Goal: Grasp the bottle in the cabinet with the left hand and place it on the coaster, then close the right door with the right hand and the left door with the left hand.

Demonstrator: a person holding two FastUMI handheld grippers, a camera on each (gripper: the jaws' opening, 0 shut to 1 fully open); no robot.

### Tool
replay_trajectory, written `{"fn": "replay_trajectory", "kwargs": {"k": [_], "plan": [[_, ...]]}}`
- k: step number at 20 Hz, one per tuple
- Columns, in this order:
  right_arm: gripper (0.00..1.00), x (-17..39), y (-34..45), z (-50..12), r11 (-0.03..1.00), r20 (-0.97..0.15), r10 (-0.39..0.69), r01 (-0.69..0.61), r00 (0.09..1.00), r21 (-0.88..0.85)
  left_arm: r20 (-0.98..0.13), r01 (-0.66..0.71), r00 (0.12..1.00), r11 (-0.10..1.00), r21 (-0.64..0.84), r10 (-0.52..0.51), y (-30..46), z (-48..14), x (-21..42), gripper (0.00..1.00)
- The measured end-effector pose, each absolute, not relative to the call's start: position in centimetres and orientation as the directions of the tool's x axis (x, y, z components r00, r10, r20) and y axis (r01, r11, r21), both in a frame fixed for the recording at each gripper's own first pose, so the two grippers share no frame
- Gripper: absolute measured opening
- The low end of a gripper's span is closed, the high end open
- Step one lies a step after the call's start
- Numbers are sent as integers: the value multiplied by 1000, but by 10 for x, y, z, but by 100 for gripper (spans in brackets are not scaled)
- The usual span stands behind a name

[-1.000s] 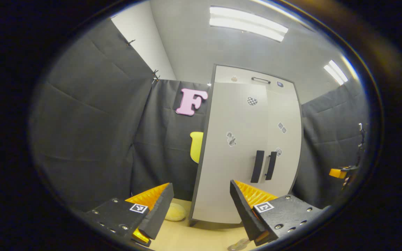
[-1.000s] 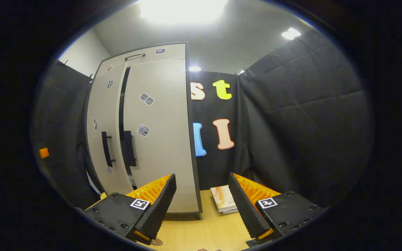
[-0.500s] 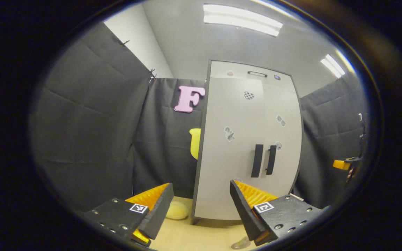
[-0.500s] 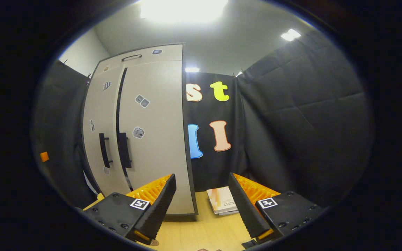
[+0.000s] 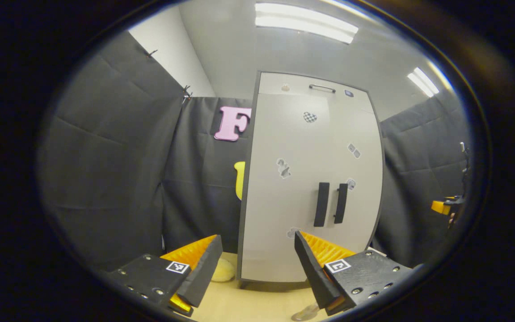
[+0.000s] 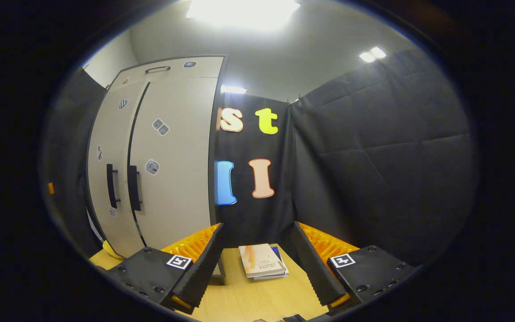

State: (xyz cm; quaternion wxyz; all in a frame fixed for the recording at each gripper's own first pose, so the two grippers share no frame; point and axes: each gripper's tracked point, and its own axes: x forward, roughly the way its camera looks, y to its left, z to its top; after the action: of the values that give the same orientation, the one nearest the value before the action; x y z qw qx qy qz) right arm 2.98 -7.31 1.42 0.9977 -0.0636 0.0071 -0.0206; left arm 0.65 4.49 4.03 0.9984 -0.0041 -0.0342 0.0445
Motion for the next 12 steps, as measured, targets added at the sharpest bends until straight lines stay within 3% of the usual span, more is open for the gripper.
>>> {"fn": "replay_trajectory", "kwargs": {"k": [12], "plan": [[96, 37, -51, 11, 994, -20, 23, -25, 1000, -102, 68, -106, 992, 994, 16, 105, 45, 44, 1, 94]]}}
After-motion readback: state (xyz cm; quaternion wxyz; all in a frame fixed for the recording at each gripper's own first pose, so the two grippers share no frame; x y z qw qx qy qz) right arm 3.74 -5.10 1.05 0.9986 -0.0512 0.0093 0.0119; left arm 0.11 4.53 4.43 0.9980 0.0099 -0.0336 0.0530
